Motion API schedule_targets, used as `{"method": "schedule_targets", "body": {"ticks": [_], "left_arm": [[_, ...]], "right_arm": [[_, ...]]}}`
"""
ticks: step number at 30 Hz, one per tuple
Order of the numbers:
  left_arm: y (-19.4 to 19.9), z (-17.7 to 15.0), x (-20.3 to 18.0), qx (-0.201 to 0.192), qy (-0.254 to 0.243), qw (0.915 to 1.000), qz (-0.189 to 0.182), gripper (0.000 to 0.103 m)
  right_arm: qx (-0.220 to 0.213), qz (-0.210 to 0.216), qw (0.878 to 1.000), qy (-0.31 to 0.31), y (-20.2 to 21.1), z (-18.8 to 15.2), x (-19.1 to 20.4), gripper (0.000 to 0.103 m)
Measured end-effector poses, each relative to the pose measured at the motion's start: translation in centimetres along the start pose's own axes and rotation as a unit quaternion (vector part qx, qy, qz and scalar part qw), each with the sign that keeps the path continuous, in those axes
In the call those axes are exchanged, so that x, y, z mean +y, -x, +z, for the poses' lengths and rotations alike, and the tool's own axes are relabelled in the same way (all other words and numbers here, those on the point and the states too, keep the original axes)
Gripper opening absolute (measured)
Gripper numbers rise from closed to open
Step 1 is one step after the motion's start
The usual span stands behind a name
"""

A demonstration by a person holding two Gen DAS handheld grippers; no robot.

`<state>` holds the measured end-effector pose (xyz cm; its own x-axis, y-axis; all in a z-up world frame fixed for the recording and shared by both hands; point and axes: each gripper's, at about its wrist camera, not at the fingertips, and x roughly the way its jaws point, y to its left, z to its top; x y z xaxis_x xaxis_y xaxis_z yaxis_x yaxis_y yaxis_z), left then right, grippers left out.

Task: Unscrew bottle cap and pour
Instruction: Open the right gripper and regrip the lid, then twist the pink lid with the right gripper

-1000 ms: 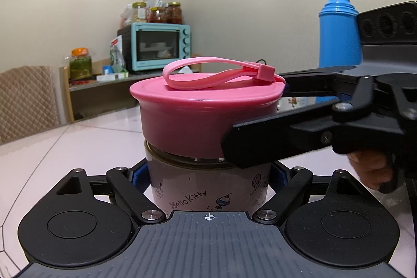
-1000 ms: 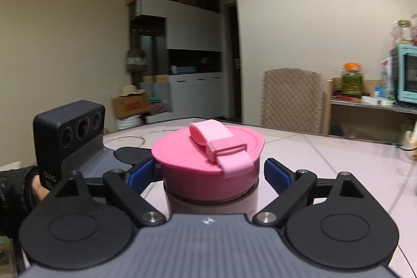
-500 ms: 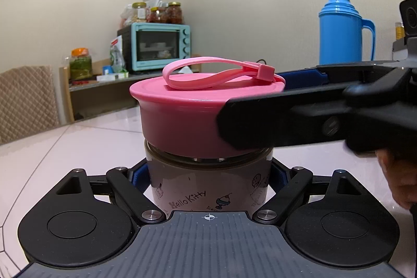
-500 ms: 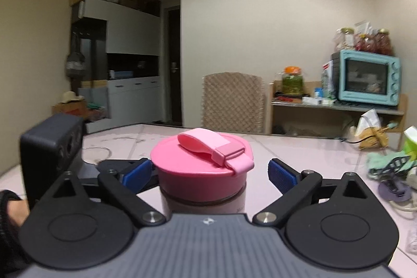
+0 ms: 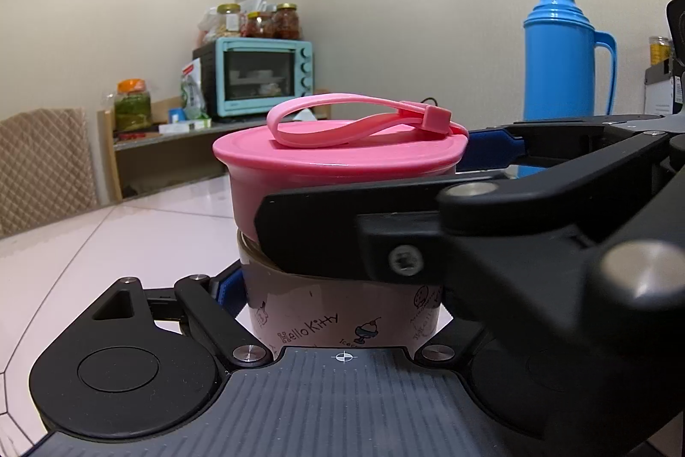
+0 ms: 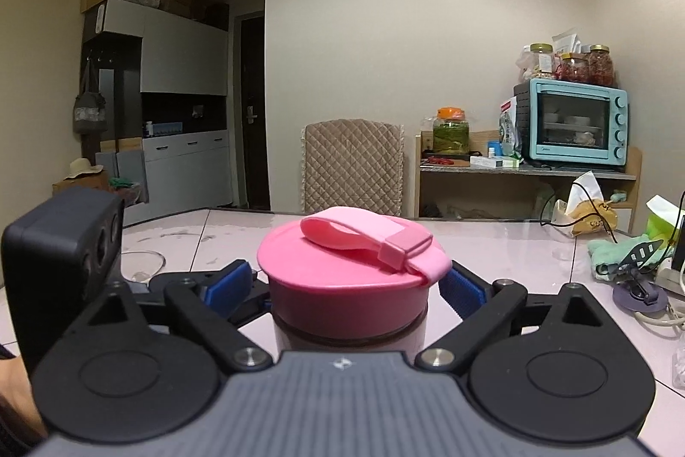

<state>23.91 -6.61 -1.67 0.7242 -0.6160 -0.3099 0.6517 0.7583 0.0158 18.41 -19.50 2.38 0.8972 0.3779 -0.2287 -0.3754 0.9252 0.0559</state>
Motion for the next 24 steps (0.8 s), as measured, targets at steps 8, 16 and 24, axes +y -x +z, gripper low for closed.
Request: {"method": "schedule_targets", "body": {"ticks": [8, 16, 24], "left_arm": [[0.0, 0.0, 0.0, 0.000, 0.000, 1.0000, 0.000, 0.090], [0.0, 0.0, 0.1, 0.000, 0.000, 1.0000, 0.000, 0.090], [0.0, 0.0, 0.0, 0.000, 0.000, 1.0000, 0.000, 0.090]], "right_arm": [[-0.003, 0.000, 1.000, -0.004, -0.3, -0.3, -0.4, 0.085], [-0.003, 0.049, 0.999, 0.015, -0.1, -0.2, -1.7, 0.085], [0.002, 0.120, 0.992, 0.041, -0.4, 0.2, -3.9, 0.085]]}}
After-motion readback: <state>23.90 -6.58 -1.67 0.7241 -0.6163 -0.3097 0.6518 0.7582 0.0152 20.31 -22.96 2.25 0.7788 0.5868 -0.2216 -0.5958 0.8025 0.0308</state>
